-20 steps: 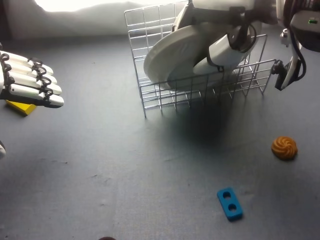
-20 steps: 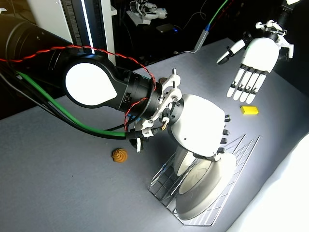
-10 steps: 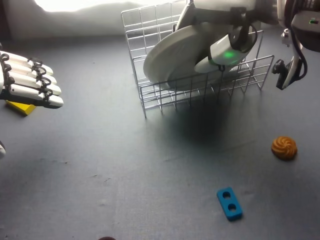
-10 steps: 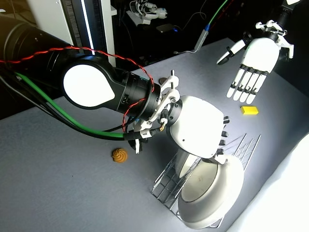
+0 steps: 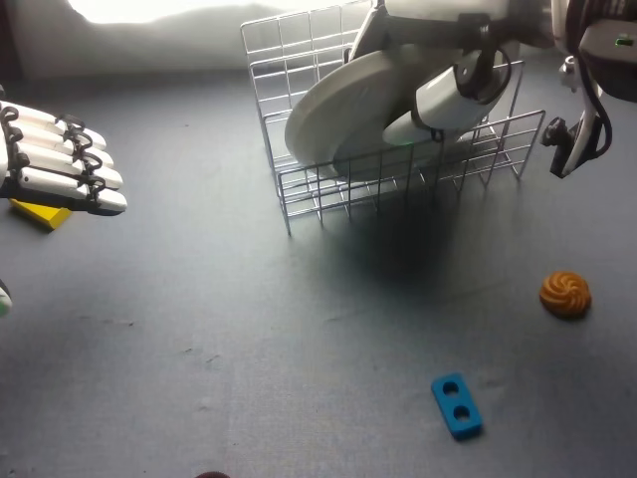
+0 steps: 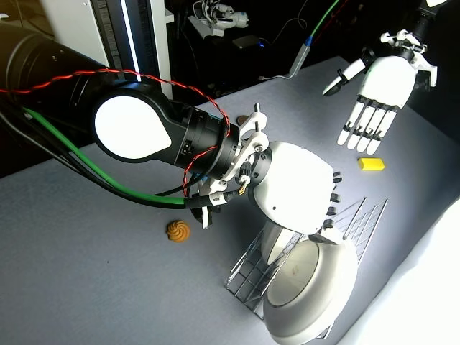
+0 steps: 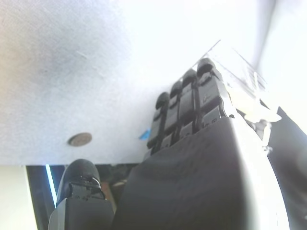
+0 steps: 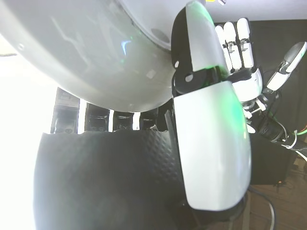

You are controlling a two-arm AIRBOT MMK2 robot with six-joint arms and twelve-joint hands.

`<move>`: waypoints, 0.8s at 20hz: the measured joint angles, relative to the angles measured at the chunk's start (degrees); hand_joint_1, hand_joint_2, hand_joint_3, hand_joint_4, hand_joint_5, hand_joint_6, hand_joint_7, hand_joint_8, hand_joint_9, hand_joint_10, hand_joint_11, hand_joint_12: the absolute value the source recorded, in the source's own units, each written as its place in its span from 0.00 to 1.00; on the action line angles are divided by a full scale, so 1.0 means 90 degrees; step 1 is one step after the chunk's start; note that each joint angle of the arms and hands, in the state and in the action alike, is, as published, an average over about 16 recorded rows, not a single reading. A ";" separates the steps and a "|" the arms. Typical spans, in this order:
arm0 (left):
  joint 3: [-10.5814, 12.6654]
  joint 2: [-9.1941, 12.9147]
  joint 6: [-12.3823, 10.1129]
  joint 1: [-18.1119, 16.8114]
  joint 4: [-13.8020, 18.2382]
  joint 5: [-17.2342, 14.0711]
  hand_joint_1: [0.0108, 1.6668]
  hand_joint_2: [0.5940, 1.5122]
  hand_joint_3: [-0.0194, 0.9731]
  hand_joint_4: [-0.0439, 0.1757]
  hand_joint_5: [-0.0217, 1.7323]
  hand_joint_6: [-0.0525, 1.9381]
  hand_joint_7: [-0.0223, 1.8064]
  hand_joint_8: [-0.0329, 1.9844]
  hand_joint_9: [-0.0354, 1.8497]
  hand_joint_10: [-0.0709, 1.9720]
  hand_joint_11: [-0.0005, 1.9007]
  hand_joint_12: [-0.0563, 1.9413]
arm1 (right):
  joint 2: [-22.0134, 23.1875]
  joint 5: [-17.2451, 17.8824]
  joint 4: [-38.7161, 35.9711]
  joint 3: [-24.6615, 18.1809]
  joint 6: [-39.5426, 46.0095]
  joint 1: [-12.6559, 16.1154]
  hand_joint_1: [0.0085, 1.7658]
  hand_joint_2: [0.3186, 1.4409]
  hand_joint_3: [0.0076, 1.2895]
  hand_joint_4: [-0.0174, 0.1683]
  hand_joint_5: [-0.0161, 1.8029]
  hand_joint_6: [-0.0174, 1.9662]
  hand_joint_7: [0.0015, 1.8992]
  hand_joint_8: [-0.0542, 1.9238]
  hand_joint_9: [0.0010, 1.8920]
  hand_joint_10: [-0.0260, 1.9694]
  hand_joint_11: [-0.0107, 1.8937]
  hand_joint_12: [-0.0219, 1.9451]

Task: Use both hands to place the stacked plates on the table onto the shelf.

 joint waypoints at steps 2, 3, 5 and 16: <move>0.0000 0.0000 0.0000 0.0000 0.0000 0.0000 0.01 0.52 0.04 0.19 0.03 0.03 0.03 0.01 0.03 0.04 0.01 0.03 | 0.0001 0.0008 -0.0001 0.0000 -0.0010 0.0036 0.63 0.64 0.01 0.06 0.45 0.33 0.42 0.07 0.47 0.06 0.10 0.70; 0.0000 0.0000 0.0000 0.0000 0.0000 0.0000 0.01 0.52 0.04 0.19 0.03 0.03 0.03 0.01 0.03 0.04 0.01 0.03 | 0.0003 0.0010 -0.0002 0.0000 -0.0017 0.0059 0.62 0.64 0.01 0.06 0.44 0.30 0.41 0.04 0.45 0.05 0.10 0.69; -0.0001 0.0000 0.0000 0.0000 0.0000 -0.0001 0.00 0.52 0.04 0.19 0.03 0.03 0.03 0.01 0.03 0.04 0.01 0.03 | 0.0016 0.0015 -0.0003 -0.0001 -0.0038 0.0121 0.61 0.63 0.01 0.07 0.42 0.24 0.39 0.03 0.42 0.04 0.08 0.68; -0.0007 -0.0006 0.0000 0.0000 -0.0031 -0.0047 0.00 0.52 0.04 0.19 0.04 0.03 0.04 0.01 0.04 0.04 0.02 0.03 | 0.0609 0.0323 -0.0019 -0.0534 -0.0885 0.0496 0.55 0.60 0.01 0.09 0.26 0.03 0.22 0.03 0.22 0.01 0.01 0.54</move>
